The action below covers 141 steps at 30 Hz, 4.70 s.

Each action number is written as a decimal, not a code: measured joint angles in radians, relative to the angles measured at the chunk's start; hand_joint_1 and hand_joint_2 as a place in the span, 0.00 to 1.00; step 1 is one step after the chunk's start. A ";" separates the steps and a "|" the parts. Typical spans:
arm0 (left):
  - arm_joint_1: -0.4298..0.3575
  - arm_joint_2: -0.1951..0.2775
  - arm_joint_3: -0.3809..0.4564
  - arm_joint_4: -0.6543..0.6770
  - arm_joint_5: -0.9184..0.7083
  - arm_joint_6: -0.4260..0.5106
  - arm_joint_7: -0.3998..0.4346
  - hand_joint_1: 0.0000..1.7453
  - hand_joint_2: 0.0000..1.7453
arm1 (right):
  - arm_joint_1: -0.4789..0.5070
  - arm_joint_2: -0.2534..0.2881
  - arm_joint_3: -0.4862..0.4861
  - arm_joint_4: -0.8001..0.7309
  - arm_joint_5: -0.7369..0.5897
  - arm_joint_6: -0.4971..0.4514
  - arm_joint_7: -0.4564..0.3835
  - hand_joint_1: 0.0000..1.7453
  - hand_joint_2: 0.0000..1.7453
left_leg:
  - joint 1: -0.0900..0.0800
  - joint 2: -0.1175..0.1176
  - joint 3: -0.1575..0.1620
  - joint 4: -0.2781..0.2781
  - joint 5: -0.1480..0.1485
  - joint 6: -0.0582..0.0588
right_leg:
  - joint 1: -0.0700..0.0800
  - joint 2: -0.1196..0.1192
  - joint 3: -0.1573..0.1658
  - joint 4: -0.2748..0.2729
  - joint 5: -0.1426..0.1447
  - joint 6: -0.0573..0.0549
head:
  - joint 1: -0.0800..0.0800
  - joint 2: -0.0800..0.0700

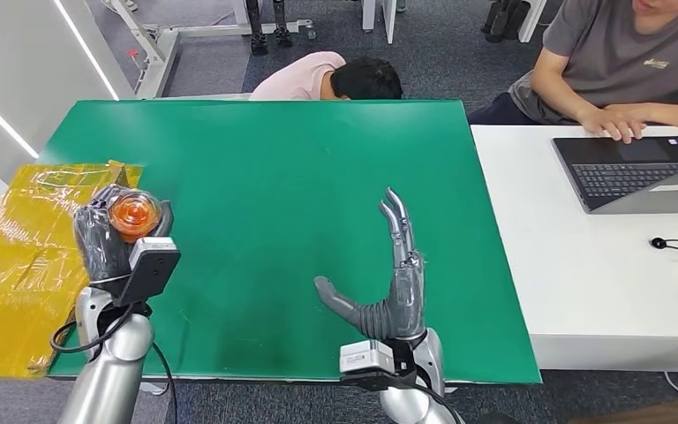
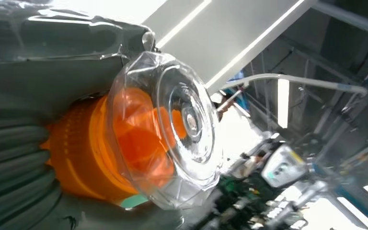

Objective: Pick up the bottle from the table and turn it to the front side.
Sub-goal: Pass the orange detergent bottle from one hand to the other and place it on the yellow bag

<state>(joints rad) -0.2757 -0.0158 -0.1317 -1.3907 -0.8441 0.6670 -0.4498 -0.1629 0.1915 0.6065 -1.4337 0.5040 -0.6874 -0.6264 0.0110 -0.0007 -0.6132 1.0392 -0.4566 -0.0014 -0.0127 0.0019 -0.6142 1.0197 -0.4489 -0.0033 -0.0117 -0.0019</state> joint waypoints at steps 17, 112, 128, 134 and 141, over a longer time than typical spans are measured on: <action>0.014 0.300 -0.093 0.413 -0.608 -0.191 0.170 1.00 1.00 | 0.087 -0.032 0.007 -0.060 -0.076 0.014 -0.033 0.00 1.00 | 0.000 0.002 0.000 -0.002 -0.001 -0.001 | 0.000 0.002 -0.001 0.000 -0.001 -0.001 | 0.000 0.000; -0.349 0.380 -0.329 0.747 -0.162 -0.381 -0.041 0.00 1.00 | 0.103 -0.032 0.048 0.018 -0.095 0.136 0.020 0.00 1.00 | 0.001 -0.001 0.010 -0.010 0.004 -0.015 | 0.000 -0.001 0.003 0.003 -0.002 -0.014 | 0.000 0.000; -0.105 0.293 0.026 0.278 0.395 -0.129 -0.241 0.00 1.00 | 0.106 -0.032 0.054 0.004 -0.101 0.133 0.041 0.00 1.00 | 0.001 0.001 0.009 -0.010 0.004 -0.015 | 0.000 0.001 0.001 0.003 -0.002 -0.014 | 0.000 0.000; -0.064 0.253 0.063 0.077 0.621 -0.127 -0.248 0.00 1.00 | 0.104 -0.032 0.068 0.005 -0.119 0.126 0.040 0.00 1.00 | 0.001 0.000 0.009 -0.010 0.004 -0.015 | 0.000 0.000 0.001 0.003 -0.002 -0.014 | 0.000 0.000; -0.059 0.172 0.059 -0.044 0.817 -0.266 -0.251 0.00 1.00 | 0.095 -0.032 0.084 0.011 -0.135 0.110 0.039 0.00 1.00 | 0.001 0.000 0.009 -0.009 0.004 -0.014 | 0.000 0.000 0.001 0.003 -0.001 -0.014 | 0.000 0.000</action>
<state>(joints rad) -0.3350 0.1560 -0.0732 -1.4347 -0.0273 0.4009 -0.7004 -0.0676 0.1595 0.6910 -1.4227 0.3687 -0.5777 -0.5878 0.0118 -0.0006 -0.6046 1.0300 -0.4529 -0.0158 -0.0128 0.0019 -0.6130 1.0225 -0.4503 -0.0173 -0.0115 -0.0019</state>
